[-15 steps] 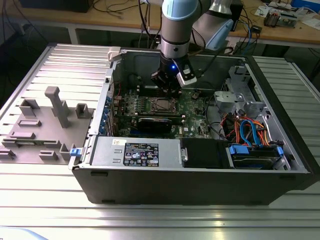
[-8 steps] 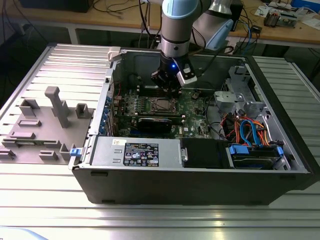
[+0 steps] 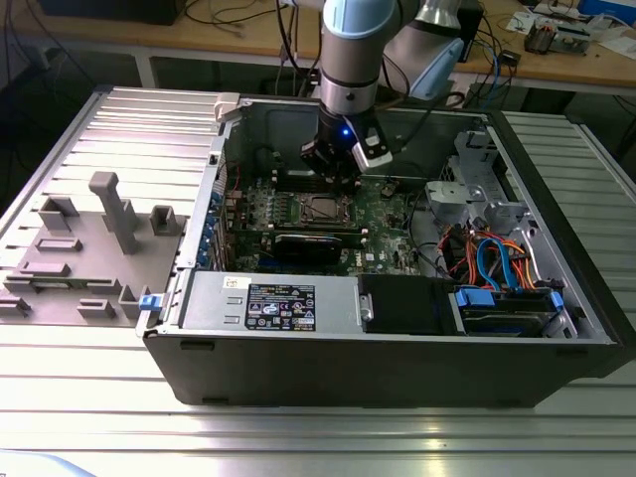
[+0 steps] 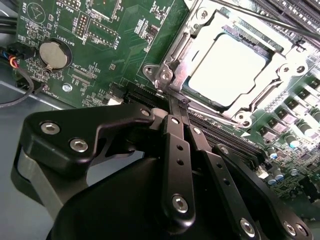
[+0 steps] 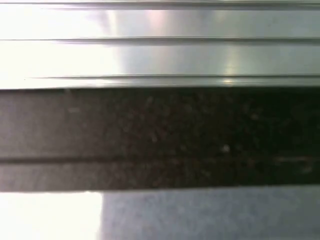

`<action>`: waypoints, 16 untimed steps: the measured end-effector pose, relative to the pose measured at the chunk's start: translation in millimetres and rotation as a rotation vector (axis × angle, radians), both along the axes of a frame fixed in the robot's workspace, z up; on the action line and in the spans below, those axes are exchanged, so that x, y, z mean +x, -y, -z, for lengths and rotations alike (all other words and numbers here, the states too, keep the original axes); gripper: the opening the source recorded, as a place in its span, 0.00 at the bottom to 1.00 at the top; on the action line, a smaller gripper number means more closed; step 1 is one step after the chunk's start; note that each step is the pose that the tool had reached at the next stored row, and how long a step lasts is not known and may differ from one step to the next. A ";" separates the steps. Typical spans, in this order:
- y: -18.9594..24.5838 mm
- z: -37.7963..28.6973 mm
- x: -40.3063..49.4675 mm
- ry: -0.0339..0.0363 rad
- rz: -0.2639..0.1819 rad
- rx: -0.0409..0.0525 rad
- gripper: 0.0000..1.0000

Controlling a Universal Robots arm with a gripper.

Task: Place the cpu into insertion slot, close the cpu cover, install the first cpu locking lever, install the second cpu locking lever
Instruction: 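Install the first cpu locking lever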

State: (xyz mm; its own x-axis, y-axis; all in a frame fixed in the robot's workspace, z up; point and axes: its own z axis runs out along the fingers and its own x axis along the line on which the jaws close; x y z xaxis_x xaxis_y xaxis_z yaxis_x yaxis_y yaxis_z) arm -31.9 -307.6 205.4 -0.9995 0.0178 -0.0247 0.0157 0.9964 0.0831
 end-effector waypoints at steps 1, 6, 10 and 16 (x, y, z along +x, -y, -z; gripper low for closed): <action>0.4 0.5 0.1 -0.0001 0.000 -0.0001 0.11; 2.8 1.0 0.2 0.0000 0.000 0.0000 0.11; 3.3 1.5 0.2 -0.0001 0.000 -0.0003 0.11; 3.4 3.8 0.3 -0.0001 0.000 0.0002 0.11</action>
State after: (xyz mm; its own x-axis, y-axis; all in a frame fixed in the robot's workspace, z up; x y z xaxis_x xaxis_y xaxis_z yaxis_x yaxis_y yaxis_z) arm -31.6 -311.0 201.6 -0.9995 0.0178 -0.0245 0.0157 0.9964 0.0833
